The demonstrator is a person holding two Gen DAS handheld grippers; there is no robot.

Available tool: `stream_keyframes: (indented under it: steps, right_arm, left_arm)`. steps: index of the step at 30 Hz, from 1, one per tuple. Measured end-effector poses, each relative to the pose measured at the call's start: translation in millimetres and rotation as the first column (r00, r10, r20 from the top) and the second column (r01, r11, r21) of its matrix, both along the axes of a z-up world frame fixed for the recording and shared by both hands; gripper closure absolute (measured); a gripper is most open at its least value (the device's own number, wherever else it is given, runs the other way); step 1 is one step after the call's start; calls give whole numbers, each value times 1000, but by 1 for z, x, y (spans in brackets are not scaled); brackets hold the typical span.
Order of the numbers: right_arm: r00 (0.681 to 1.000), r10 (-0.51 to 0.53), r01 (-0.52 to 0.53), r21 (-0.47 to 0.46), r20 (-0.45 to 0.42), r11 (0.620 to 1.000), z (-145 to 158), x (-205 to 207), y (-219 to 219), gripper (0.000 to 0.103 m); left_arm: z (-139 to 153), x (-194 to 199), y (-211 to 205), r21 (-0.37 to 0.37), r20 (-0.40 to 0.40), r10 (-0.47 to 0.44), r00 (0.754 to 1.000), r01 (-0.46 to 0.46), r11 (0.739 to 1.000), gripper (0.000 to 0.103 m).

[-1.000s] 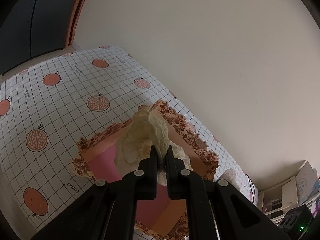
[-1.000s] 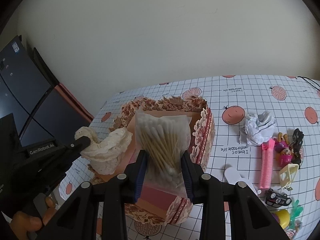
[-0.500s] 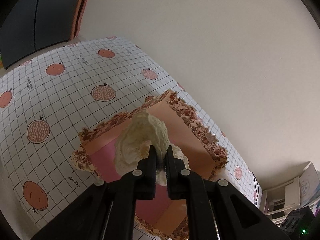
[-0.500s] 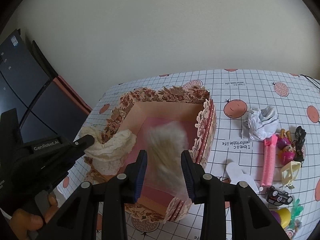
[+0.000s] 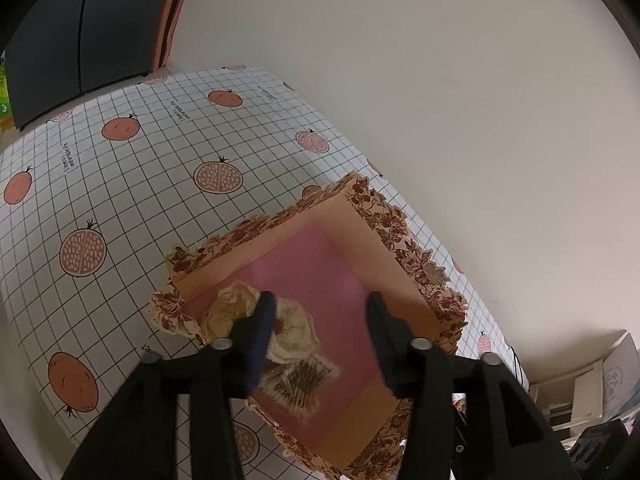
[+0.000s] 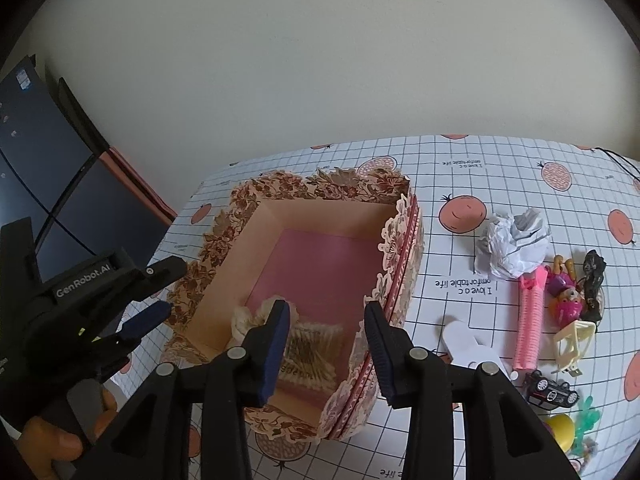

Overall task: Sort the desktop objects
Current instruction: 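Open both tools to drop the scrunchie and swab bag into the box, then move both tools back toward the remaining items on the table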

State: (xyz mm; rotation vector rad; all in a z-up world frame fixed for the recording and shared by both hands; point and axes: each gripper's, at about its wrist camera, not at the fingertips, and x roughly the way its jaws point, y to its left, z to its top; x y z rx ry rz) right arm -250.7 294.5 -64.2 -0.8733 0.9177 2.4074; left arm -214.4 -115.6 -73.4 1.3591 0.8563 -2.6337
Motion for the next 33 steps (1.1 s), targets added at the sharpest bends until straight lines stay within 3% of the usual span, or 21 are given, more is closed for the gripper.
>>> stream_keyframes:
  steps: [10, 16, 28, 33]
  right_arm:
    - [1000, -20, 20, 10, -7, 1000, 5, 10, 4, 60]
    - [998, -61, 62, 22, -11, 998, 11, 28, 14, 49]
    - [988, -153, 153, 37, -2, 988, 15, 75, 44, 43]
    - [980, -198, 197, 51, 9, 979, 18, 104, 59, 42]
  left_arm:
    - [2, 3, 2, -35, 11, 20, 1000, -20, 999, 34]
    - [9, 4, 13, -61, -18, 0, 1000, -1, 998, 24]
    - [29, 9, 61, -139, -100, -119, 988, 105, 985, 17]
    - [35, 13, 91, -167, -139, -204, 969, 180, 969, 17]
